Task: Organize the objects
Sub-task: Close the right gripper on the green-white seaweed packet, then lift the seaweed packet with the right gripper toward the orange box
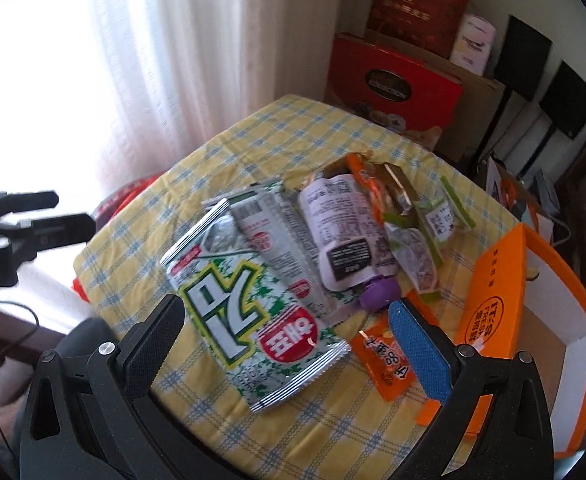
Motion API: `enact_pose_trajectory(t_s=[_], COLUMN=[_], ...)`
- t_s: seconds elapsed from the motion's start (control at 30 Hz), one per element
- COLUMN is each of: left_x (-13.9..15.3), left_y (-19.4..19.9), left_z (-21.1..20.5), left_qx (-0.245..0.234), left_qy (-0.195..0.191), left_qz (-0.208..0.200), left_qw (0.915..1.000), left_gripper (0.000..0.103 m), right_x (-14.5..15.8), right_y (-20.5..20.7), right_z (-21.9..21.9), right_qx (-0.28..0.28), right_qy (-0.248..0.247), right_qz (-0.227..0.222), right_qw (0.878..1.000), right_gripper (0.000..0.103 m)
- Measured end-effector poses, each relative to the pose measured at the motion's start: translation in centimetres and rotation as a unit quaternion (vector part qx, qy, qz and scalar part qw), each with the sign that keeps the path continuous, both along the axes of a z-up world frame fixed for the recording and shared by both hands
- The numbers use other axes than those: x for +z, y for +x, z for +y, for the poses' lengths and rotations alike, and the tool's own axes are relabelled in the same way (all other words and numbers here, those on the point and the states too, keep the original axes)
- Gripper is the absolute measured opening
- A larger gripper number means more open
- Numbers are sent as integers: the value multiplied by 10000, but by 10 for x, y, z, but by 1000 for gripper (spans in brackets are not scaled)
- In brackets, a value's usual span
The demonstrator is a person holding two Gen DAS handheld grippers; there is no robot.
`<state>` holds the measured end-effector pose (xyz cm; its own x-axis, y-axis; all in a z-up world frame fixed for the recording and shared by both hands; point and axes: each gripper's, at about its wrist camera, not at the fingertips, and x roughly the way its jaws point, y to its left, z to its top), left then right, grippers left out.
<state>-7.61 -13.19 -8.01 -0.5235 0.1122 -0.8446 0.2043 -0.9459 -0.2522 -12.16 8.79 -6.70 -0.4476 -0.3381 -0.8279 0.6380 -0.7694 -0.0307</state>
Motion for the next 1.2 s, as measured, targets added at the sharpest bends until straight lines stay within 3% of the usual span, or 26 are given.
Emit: enact_pose_trajectory(t_s=[0.1, 0.47, 0.93, 1.03, 1.1, 1.2], left_x=[-6, -10, -14, -14, -13, -9], left_y=[-2, 3, 5, 6, 7, 8], left_z=[-3, -13, -13, -12, -11, -7], left_qx=[68, 201, 174, 148, 121, 57], left_qy=[319, 80, 116, 115, 146, 203], left_qz=[-102, -148, -198, -188, -130, -62], left_qw=[9994, 9997, 9996, 9996, 9997, 9998], left_gripper=[102, 102, 102, 101, 95, 94], right_x=[3, -25, -59, -60, -60, -58], right_y=[-6, 20, 22, 17, 12, 13], right_z=[2, -35, -53, -51, -47, -43], right_qx=[34, 1035, 1262, 1217, 1111, 992], right_qy=[-53, 640, 1380, 1260, 1091, 1002], right_qz=[-94, 108, 273, 53, -203, -197], right_qw=[9999, 9925, 9820, 9845, 9876, 9898], right_gripper=[102, 103, 102, 95, 89, 84])
